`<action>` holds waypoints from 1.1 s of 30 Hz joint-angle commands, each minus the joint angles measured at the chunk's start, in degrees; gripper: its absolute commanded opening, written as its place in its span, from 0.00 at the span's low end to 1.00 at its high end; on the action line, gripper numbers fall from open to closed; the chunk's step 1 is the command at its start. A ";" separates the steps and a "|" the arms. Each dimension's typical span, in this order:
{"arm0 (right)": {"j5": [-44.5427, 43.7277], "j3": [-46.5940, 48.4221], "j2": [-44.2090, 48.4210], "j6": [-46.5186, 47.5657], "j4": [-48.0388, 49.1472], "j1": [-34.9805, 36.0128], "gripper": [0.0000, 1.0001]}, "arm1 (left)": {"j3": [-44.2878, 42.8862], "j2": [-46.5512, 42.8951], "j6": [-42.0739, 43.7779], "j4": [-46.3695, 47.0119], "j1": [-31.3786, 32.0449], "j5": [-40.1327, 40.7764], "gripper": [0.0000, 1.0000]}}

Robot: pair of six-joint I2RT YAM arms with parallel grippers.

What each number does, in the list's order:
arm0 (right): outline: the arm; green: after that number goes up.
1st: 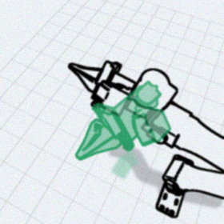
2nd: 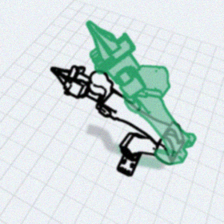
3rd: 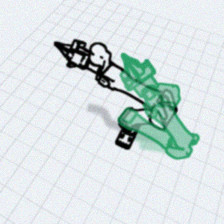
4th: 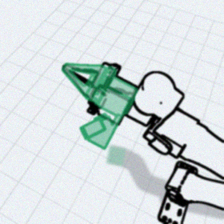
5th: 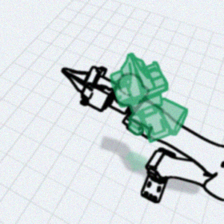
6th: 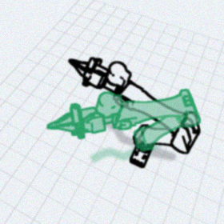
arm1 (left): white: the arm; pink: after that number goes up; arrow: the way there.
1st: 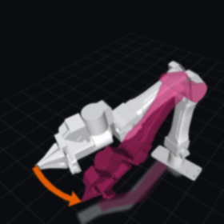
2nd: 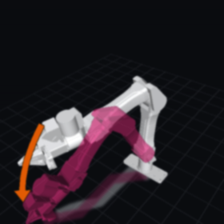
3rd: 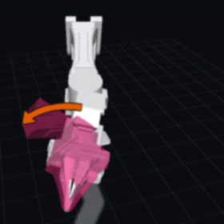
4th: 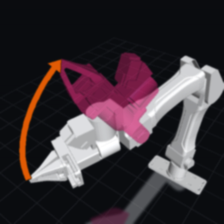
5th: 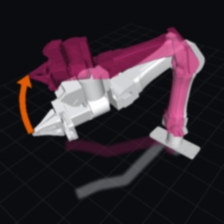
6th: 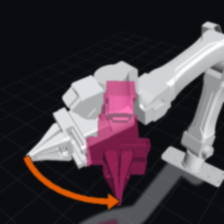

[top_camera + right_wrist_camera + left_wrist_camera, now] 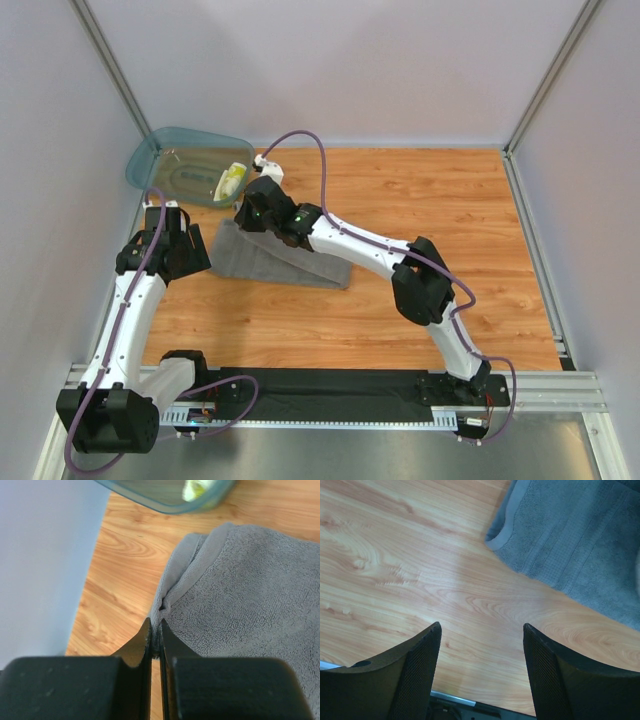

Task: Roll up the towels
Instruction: Fold the towel

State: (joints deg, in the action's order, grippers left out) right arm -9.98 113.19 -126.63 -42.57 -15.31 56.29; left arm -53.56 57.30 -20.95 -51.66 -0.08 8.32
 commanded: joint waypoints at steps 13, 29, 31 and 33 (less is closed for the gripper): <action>11.01 5.82 -14.60 -0.24 5.82 2.59 0.24 | -1.11 1.33 -1.20 -1.34 -0.01 3.72 0.73; 15.87 -11.92 3.65 -0.06 7.32 -1.18 0.64 | -1.20 1.94 -1.29 -1.60 -0.10 4.08 0.73; 14.38 -19.03 8.49 0.03 6.35 -3.28 0.63 | -1.20 1.94 -1.37 -1.52 -0.01 3.90 0.73; 13.06 -26.65 12.96 0.12 6.00 -4.78 0.61 | -1.20 2.11 -1.20 -1.43 -0.01 3.46 0.73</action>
State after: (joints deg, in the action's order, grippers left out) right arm 5.78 93.14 -121.38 -43.20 -9.13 54.61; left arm -53.56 59.35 -21.78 -52.82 -0.08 11.68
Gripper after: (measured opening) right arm 0.621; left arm 0.727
